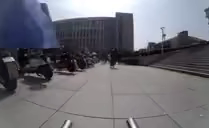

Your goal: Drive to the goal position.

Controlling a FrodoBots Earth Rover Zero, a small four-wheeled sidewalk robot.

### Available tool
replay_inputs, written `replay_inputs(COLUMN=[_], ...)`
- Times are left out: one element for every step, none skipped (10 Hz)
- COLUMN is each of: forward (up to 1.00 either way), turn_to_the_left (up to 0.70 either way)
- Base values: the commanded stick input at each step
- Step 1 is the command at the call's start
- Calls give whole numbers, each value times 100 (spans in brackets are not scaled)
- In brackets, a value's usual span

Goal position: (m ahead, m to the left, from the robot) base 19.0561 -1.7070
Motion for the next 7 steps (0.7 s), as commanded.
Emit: replay_inputs(forward=[70,70,70,70,70,70,70], turn_to_the_left=[-34,-34,-26,-18,-10,-2,1])
